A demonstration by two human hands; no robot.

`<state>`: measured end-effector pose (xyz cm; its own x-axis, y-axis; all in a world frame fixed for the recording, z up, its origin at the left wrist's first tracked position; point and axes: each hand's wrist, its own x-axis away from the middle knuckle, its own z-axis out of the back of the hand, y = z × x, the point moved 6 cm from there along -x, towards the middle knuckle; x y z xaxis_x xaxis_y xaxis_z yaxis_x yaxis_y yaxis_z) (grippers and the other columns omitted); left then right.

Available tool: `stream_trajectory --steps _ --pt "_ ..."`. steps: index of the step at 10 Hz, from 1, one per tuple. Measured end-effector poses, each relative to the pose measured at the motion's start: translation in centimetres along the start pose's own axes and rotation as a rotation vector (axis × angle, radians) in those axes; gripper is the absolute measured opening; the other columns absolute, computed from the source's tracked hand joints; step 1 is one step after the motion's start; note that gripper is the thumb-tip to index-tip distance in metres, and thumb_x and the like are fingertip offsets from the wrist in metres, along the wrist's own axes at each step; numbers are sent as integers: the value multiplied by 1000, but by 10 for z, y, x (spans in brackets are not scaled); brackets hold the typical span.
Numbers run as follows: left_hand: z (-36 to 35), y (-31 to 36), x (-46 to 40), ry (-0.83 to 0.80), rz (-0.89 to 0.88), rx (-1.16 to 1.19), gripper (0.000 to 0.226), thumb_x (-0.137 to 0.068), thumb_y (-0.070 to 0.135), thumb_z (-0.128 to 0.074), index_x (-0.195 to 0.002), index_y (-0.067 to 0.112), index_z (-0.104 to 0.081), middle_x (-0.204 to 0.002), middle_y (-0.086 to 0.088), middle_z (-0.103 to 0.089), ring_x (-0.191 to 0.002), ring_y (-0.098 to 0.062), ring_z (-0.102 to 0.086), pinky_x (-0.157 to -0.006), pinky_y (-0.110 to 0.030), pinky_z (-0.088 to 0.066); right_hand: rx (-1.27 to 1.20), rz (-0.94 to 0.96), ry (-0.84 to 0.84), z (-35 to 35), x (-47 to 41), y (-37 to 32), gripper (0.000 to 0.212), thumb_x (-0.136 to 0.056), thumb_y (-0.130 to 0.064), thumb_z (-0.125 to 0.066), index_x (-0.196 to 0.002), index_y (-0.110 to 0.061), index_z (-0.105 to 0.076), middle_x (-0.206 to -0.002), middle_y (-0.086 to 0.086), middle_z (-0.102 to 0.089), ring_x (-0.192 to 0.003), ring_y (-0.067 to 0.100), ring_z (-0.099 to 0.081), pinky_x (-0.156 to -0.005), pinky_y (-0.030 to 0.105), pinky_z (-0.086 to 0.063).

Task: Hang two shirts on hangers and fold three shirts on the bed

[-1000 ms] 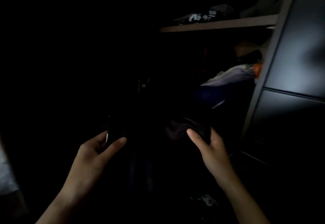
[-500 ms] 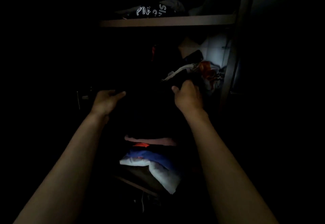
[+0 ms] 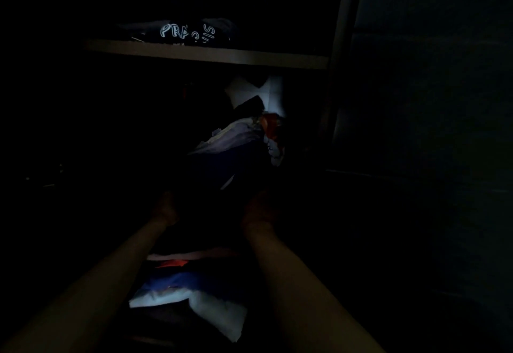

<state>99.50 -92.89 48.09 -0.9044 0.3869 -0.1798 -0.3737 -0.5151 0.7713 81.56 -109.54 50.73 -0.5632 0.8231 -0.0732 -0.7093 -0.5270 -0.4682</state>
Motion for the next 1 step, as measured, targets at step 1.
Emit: stream_trajectory --steps 1 --pt "10 -8 -5 120 -1 133 41 -99 -6 -55 -138 -17 -50 -141 -40 -50 -132 -52 -47 -113 -54 -35 -141 195 271 22 -2 -24 65 -109 -22 -29 -153 2 12 -164 25 -8 -152 38 -14 -122 48 -11"
